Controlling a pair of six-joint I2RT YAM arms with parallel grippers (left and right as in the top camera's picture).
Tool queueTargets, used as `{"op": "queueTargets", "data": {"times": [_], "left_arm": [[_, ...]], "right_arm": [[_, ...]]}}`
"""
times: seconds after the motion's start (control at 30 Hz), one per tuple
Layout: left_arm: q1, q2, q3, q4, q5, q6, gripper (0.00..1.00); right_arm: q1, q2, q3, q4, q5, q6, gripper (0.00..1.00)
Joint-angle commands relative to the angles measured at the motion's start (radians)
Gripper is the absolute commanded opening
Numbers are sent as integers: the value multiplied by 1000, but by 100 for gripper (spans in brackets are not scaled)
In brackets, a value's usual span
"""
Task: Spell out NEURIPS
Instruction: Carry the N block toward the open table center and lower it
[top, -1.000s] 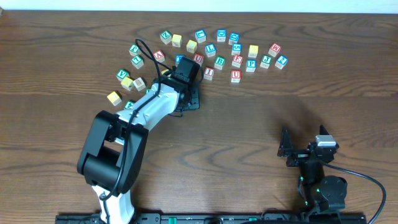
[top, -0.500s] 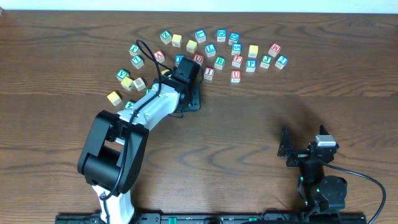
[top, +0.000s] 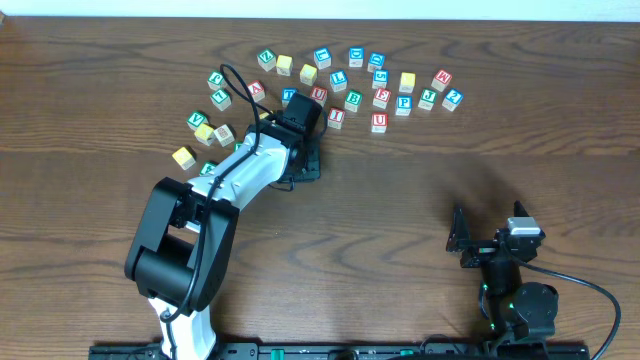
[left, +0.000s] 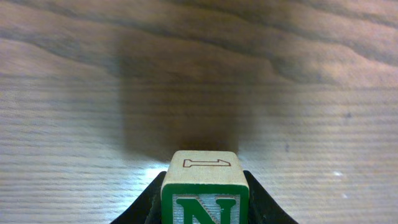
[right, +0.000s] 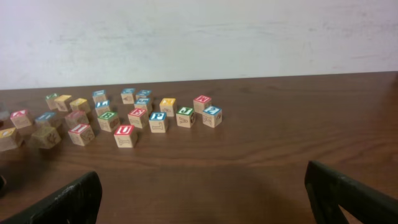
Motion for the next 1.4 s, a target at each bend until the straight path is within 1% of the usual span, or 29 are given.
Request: {"op": "queueTargets", "data": {"times": [0.0,0.17,0.47,0.77,0.8,0.83,0.97,1.1,1.37], "left_arm": [[-3,8,18,17,-86,7,24],[-9,23,9,67,-85,7,24],[-45,61,9,73,-67,21,24],[-47,61,9,65,-66,21,24],[-47,61,9,65,-66,21,33],[-47,61,9,66,-66,21,38],[-47,61,9,66,-66,21,47],[-47,60,11,66,-66,22,48],[-47,60,11,66,-66,39,48]], "right_arm": [[9,-5,-4,-1,-2,2,99],[9,-5,-4,-1,-2,2,99],[9,-5,-4,-1,-2,2,99],[9,-5,-3,-1,-2,2,99],[9,-5,-4,-1,-2,2,99],[9,-5,-3,-1,-2,2,99],[9,-5,-3,-1,-2,2,99],[9,-5,-3,-1,-2,2,99],[9,-5,-4,-1,-2,2,99]]}}
